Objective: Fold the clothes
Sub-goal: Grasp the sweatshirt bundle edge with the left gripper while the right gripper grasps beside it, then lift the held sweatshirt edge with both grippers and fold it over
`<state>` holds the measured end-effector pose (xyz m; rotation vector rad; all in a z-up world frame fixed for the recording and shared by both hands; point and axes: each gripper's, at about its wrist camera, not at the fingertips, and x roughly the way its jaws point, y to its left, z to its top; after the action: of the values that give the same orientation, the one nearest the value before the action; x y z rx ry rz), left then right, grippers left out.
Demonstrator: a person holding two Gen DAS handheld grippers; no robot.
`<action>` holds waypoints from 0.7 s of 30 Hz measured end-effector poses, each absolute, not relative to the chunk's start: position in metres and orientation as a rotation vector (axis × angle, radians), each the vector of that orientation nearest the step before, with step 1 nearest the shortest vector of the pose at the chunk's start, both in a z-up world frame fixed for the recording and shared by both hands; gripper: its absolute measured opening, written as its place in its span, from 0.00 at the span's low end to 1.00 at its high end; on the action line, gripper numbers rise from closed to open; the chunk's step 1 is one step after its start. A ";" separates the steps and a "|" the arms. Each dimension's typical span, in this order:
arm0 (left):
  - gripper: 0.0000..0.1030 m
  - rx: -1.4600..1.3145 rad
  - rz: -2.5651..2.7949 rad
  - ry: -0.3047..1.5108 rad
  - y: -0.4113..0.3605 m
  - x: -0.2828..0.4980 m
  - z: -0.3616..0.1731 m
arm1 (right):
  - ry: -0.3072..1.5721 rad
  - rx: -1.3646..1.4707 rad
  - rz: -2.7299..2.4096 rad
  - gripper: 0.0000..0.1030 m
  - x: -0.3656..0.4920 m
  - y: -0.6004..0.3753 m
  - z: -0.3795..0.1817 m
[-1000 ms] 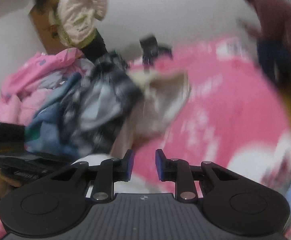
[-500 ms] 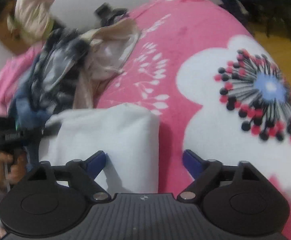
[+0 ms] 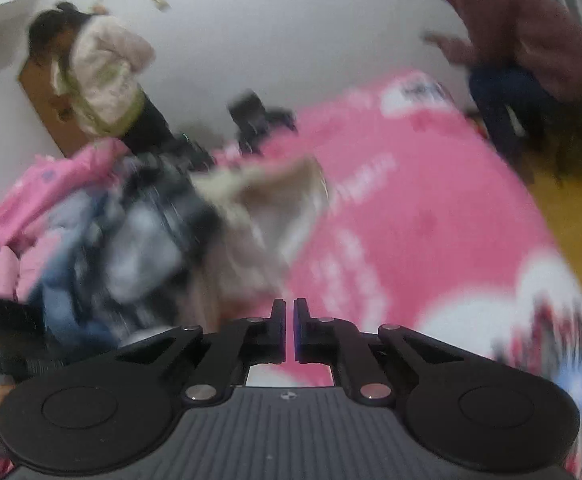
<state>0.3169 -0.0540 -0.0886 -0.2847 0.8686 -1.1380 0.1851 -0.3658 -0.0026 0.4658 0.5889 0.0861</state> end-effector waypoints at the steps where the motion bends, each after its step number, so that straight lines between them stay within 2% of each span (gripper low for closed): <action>1: 0.11 -0.270 -1.131 0.876 -0.053 0.316 -0.089 | 0.589 0.448 0.106 0.05 0.189 -0.364 0.007; 4: 0.11 -0.272 -1.115 0.887 -0.045 0.311 -0.094 | 0.643 0.399 0.111 0.08 0.174 -0.361 0.009; 5: 0.11 -0.292 -1.112 0.894 -0.040 0.310 -0.096 | 0.663 0.383 0.111 0.17 0.168 -0.359 0.008; 6: 0.11 -0.313 -1.110 0.903 -0.036 0.311 -0.097 | 0.695 0.397 0.094 0.39 0.158 -0.360 0.001; 7: 0.11 -0.324 -1.109 0.909 -0.034 0.311 -0.098 | 0.731 0.428 0.071 0.50 0.147 -0.362 -0.011; 8: 0.11 -0.331 -1.109 0.913 -0.033 0.312 -0.098 | 0.768 0.462 0.046 0.66 0.137 -0.365 -0.023; 11: 0.11 -0.342 -1.110 0.921 -0.031 0.311 -0.096 | 0.888 0.605 0.044 0.69 0.123 -0.371 -0.063; 13: 0.11 -0.345 -1.111 0.924 -0.030 0.310 -0.094 | 0.874 0.721 0.044 0.74 0.115 -0.374 -0.084; 14: 0.11 -0.350 -1.111 0.927 -0.027 0.311 -0.094 | 0.821 0.775 0.055 0.71 0.112 -0.375 -0.088; 15: 0.11 -0.354 -1.109 0.929 -0.024 0.312 -0.094 | 0.808 0.815 0.067 0.45 0.113 -0.374 -0.092; 16: 0.11 -0.358 -1.108 0.931 -0.020 0.314 -0.095 | 0.807 0.850 0.080 0.33 0.114 -0.371 -0.095; 18: 0.11 -0.353 -1.109 0.902 -0.025 0.305 -0.091 | 0.785 0.834 0.074 0.27 0.115 -0.363 -0.090; 21: 0.10 -0.364 -1.097 0.843 -0.032 0.306 -0.078 | 0.720 0.796 0.082 0.25 0.121 -0.361 -0.074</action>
<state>0.3064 -0.0321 -0.0778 -0.3642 0.8432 -1.0975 0.1210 -0.3605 -0.0735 0.7960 0.7198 0.0825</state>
